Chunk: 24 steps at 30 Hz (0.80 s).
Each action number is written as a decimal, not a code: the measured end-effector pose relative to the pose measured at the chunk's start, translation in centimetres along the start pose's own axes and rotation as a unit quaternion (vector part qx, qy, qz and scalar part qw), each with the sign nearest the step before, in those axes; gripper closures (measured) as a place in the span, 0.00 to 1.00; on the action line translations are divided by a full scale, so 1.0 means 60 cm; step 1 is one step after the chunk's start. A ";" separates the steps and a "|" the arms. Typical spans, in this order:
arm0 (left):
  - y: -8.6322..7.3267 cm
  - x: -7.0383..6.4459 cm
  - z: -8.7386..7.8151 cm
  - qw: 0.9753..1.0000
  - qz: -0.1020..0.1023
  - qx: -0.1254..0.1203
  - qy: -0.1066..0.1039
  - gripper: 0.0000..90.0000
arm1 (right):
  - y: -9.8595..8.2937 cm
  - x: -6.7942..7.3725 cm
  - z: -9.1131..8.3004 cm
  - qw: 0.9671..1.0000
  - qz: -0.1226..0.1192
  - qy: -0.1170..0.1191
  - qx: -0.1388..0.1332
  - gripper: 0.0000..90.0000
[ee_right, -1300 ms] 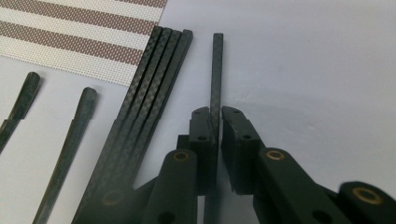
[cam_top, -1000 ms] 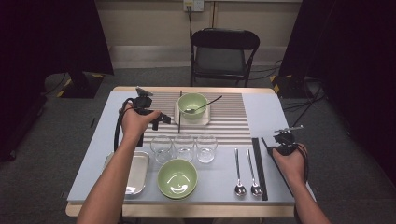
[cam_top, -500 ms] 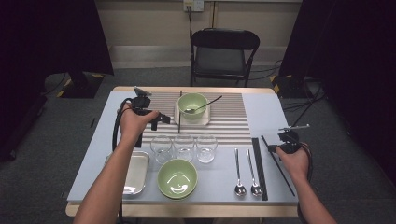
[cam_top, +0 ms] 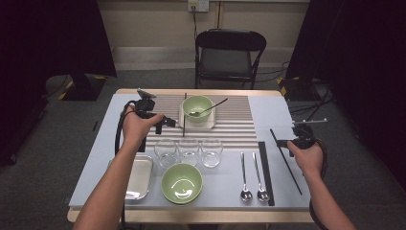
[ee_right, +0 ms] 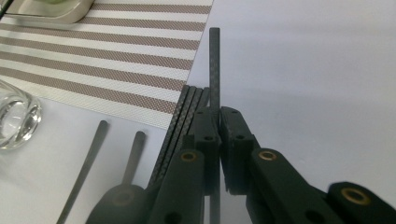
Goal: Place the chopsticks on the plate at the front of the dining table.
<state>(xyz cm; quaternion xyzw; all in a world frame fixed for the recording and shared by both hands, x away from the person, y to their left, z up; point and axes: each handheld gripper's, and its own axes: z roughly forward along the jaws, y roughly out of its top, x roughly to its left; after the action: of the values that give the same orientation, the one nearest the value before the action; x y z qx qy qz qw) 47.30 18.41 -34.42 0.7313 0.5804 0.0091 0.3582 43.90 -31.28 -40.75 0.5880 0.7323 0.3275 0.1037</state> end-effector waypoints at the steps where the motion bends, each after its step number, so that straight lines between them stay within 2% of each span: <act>1: 0.000 -0.002 0.000 1.000 0.002 0.000 -0.001 0.39 | 0.003 0.001 -0.002 1.000 -0.001 0.001 -0.002 0.96; 9: 0.002 -0.015 -0.005 1.000 0.014 0.000 -0.007 0.39 | 0.026 0.018 -0.014 1.000 -0.006 0.008 -0.010 0.96; 15: 0.000 -0.022 -0.009 1.000 0.022 0.000 -0.006 0.39 | 0.041 0.031 -0.017 1.000 0.002 0.019 -0.015 0.96; 21: -0.003 -0.032 -0.009 0.999 0.032 0.002 -0.012 0.39 | 0.052 0.045 -0.019 1.000 -0.011 0.018 -0.017 0.96; 24: -0.004 -0.036 -0.006 0.999 0.036 0.005 -0.013 0.39 | 0.057 0.051 -0.019 1.000 -0.009 0.022 -0.021 0.96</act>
<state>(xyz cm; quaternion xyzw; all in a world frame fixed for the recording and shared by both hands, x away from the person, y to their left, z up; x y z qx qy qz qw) 46.22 16.76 -33.38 0.7536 0.5488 0.0098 0.3617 45.10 -28.56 -37.10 0.5717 0.7327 0.3546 0.1025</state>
